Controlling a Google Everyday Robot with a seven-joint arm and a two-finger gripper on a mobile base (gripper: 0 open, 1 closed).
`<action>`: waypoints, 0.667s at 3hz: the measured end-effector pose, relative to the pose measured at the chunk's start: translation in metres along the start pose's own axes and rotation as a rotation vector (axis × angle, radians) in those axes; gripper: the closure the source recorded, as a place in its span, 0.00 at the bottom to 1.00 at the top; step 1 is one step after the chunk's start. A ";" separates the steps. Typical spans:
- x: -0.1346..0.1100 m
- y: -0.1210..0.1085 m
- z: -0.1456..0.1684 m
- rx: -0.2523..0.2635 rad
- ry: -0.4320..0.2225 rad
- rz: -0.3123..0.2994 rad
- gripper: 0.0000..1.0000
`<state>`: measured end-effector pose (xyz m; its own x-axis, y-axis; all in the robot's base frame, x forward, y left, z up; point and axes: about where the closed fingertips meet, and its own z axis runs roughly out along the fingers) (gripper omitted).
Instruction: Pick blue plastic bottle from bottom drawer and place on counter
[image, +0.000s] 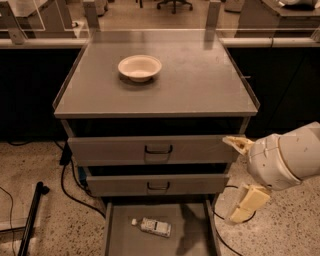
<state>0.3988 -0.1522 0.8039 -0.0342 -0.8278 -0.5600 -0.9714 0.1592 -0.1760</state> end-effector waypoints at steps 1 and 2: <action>0.006 0.003 0.035 -0.044 -0.025 -0.012 0.00; 0.023 0.004 0.082 -0.079 -0.039 0.008 0.00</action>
Offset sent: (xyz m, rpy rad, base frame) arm 0.0330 0.0357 -0.1454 0.0729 0.1033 0.0335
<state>0.4138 -0.1264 0.7236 -0.0340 -0.8047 -0.5928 -0.9867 0.1215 -0.1084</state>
